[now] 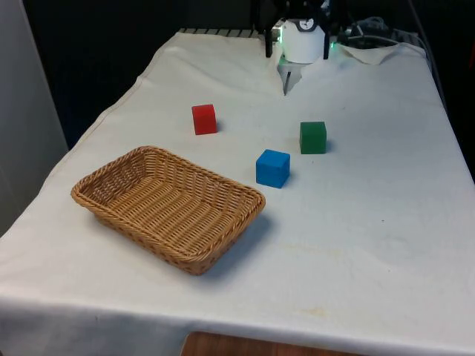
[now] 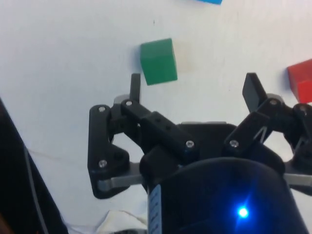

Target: Pick up the blue cube and place it into the basket.

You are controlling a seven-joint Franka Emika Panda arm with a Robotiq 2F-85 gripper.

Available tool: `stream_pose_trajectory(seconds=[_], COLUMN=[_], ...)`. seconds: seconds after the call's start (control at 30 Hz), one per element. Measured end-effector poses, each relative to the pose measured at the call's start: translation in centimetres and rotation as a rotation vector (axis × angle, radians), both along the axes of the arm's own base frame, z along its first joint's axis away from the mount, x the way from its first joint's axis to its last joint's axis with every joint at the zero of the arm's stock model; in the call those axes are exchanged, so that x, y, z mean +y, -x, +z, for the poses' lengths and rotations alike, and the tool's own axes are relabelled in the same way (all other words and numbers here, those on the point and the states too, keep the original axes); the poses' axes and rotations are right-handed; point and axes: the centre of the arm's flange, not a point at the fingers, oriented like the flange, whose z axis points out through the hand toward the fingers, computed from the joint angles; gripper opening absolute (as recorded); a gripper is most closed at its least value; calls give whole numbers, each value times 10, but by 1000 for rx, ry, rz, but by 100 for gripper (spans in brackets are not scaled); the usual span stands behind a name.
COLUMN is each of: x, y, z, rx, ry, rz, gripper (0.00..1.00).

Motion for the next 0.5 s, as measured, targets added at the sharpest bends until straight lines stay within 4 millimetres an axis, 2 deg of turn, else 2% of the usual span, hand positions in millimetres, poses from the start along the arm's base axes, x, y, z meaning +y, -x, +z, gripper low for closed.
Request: stream_pose_trajectory(seconds=[0.3, 0.5], x=[1, -8], y=[0, -1], z=[-27, -47], rx=[-24, -30], ry=[2, 7], rz=[-3, -6], gripper=[100, 100])
